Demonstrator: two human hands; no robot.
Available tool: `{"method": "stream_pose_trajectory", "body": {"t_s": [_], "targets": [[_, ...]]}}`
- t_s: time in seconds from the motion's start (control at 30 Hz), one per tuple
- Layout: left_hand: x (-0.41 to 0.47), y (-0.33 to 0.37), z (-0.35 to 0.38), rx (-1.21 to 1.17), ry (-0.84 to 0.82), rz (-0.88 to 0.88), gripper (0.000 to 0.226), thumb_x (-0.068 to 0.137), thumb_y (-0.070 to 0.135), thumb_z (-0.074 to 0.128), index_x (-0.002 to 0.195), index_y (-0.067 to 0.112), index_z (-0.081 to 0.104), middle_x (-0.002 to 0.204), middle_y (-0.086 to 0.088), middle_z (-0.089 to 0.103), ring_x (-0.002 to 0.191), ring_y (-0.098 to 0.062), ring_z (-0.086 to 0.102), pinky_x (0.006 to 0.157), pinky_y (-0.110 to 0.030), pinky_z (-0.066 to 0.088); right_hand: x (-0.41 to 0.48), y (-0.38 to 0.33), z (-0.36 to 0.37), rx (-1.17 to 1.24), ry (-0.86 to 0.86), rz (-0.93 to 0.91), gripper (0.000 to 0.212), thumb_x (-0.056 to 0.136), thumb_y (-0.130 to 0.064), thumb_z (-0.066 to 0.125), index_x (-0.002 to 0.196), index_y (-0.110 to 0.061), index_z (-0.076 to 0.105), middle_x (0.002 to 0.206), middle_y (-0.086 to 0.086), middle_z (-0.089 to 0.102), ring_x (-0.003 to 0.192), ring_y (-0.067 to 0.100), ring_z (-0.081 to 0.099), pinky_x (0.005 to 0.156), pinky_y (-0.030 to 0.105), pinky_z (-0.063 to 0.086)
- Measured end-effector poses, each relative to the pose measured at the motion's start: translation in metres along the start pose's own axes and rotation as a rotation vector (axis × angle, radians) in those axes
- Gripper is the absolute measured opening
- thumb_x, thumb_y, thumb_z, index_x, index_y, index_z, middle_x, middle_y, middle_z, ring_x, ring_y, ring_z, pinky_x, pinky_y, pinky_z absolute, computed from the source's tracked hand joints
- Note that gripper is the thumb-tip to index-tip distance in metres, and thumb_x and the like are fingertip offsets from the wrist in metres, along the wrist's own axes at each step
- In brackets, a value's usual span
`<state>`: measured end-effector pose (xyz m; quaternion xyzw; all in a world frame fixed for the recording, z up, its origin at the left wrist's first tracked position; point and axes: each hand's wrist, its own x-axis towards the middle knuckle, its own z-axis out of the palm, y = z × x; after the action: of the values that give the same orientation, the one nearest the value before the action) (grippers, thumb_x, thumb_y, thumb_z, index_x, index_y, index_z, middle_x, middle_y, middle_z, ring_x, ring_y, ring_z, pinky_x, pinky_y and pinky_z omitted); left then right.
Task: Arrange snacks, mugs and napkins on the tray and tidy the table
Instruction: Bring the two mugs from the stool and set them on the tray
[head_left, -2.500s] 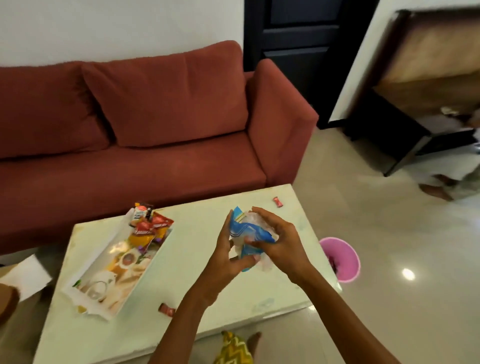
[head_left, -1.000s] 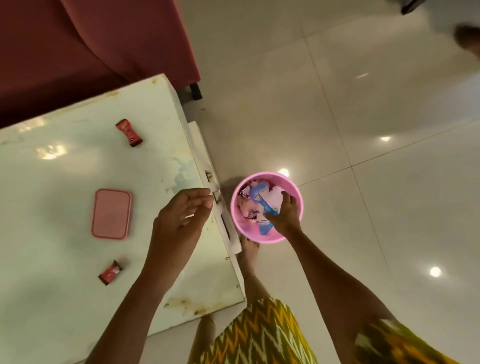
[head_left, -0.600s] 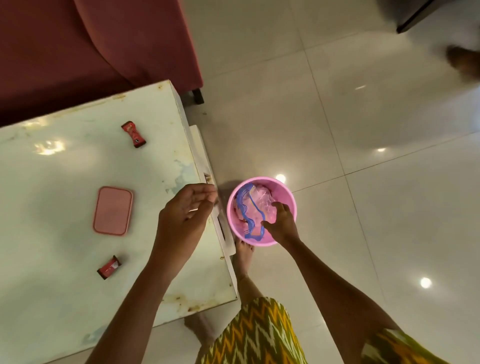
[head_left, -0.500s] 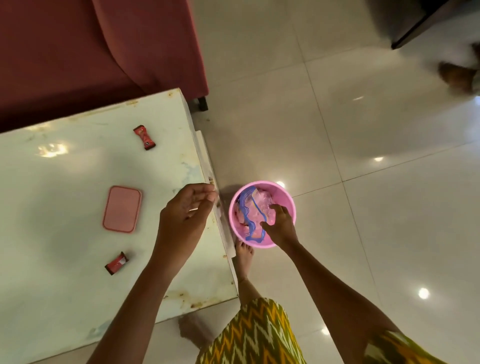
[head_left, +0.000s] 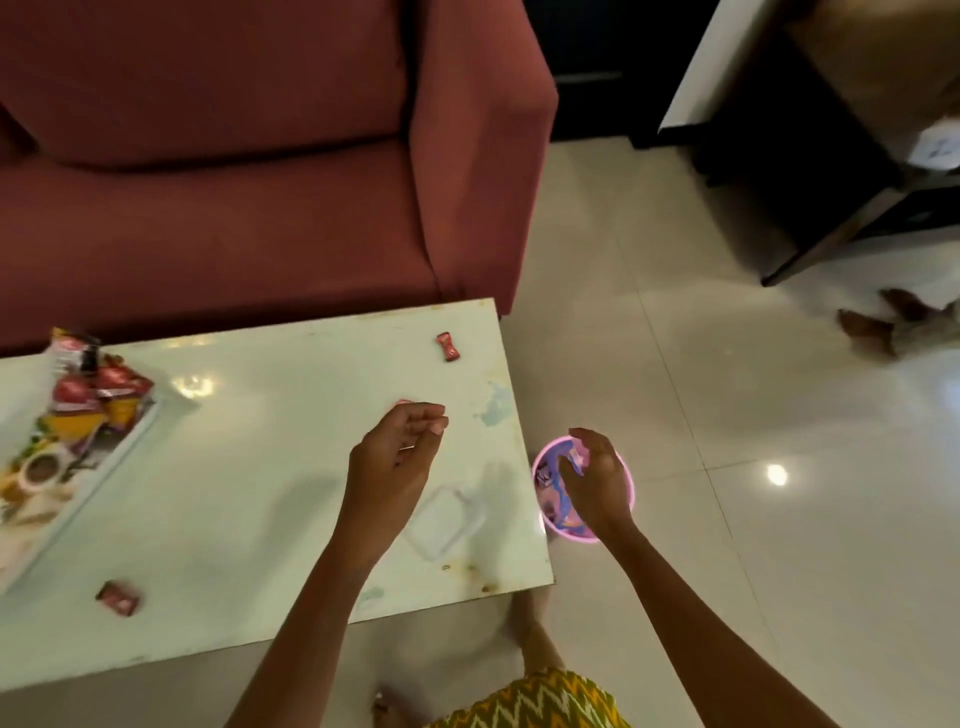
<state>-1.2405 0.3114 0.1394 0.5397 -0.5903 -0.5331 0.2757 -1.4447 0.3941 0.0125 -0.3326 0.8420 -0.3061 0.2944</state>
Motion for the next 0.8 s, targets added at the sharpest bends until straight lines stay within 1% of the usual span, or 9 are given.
{"method": "stream_pose_trajectory", "body": {"t_s": [0.07,0.17,0.23,0.33,0.43,0.5,0.6,0.73,0.8], "targets": [[-0.027,0.012,-0.042,-0.016,0.017,0.034,0.015,0.089,0.018,0.056,0.090,0.031,0.063,0.100,0.005,0.070,0.097,-0.009,0.063,0.073,-0.008,0.048,-0.037,-0.043,0.002,0.029,0.037,-0.107,0.038,0.085,-0.008,0.061,0.122,-0.008,0.052,0.123,0.013,0.058,0.107,0.031,0.058,0.093,0.046,0.049],[-0.064,0.026,-0.106,-0.027,0.060,0.083,0.014,0.089,0.018,0.056,0.093,0.030,0.062,0.104,0.001,0.070,0.101,-0.014,0.064,0.088,-0.023,0.048,-0.088,-0.109,0.012,0.073,0.071,-0.273,0.036,0.084,-0.007,0.063,0.118,-0.005,0.053,0.121,0.013,0.057,0.106,0.031,0.058,0.089,0.047,0.050],[-0.091,0.033,-0.153,-0.027,0.121,0.127,0.013,0.089,0.021,0.056,0.092,0.032,0.062,0.103,0.001,0.070,0.100,-0.013,0.064,0.088,-0.024,0.048,-0.122,-0.155,0.025,0.124,0.067,-0.379,0.034,0.083,-0.005,0.063,0.116,-0.004,0.055,0.119,0.013,0.058,0.106,0.030,0.057,0.085,0.047,0.051],[-0.121,0.040,-0.216,-0.020,0.237,0.169,0.011,0.088,0.021,0.056,0.093,0.030,0.062,0.102,-0.001,0.070,0.100,-0.015,0.065,0.090,-0.028,0.049,-0.166,-0.219,0.050,0.230,0.028,-0.477,0.031,0.084,-0.007,0.062,0.114,-0.007,0.056,0.117,0.003,0.057,0.104,0.021,0.056,0.083,0.039,0.052],[-0.145,0.041,-0.274,-0.057,0.355,0.167,0.011,0.088,0.017,0.056,0.097,0.018,0.063,0.102,-0.004,0.070,0.101,-0.018,0.065,0.094,-0.032,0.049,-0.208,-0.278,0.082,0.296,-0.053,-0.584,0.030,0.085,-0.009,0.062,0.114,-0.012,0.057,0.116,-0.001,0.056,0.102,0.010,0.052,0.080,0.029,0.051],[-0.158,0.037,-0.311,-0.059,0.428,0.167,0.013,0.089,0.019,0.056,0.098,0.017,0.064,0.102,-0.002,0.070,0.099,-0.014,0.065,0.092,-0.030,0.049,-0.232,-0.317,0.105,0.315,-0.138,-0.663,0.029,0.086,-0.011,0.061,0.114,-0.014,0.056,0.116,-0.002,0.056,0.103,0.008,0.052,0.080,0.025,0.049],[-0.171,0.025,-0.360,-0.067,0.526,0.149,0.011,0.089,0.021,0.055,0.093,0.027,0.063,0.097,0.004,0.071,0.091,-0.002,0.065,0.080,-0.015,0.050,-0.256,-0.365,0.140,0.332,-0.250,-0.747,0.029,0.086,-0.012,0.061,0.115,-0.015,0.056,0.115,-0.006,0.056,0.101,0.003,0.051,0.081,0.023,0.048],[-0.176,-0.004,-0.432,-0.084,0.655,0.082,0.014,0.089,0.023,0.056,0.086,0.035,0.062,0.096,0.008,0.071,0.090,-0.003,0.066,0.075,-0.015,0.050,-0.276,-0.426,0.202,0.370,-0.359,-0.834,0.027,0.087,-0.012,0.060,0.114,-0.016,0.057,0.109,-0.008,0.056,0.096,-0.012,0.051,0.079,0.017,0.048],[-0.175,-0.016,-0.465,-0.091,0.711,0.054,0.012,0.088,0.025,0.057,0.086,0.035,0.062,0.095,0.011,0.071,0.088,0.001,0.065,0.067,-0.008,0.050,-0.284,-0.452,0.232,0.394,-0.417,-0.845,0.028,0.087,-0.012,0.060,0.114,-0.015,0.056,0.113,-0.003,0.059,0.100,-0.009,0.053,0.082,0.015,0.049]]}}
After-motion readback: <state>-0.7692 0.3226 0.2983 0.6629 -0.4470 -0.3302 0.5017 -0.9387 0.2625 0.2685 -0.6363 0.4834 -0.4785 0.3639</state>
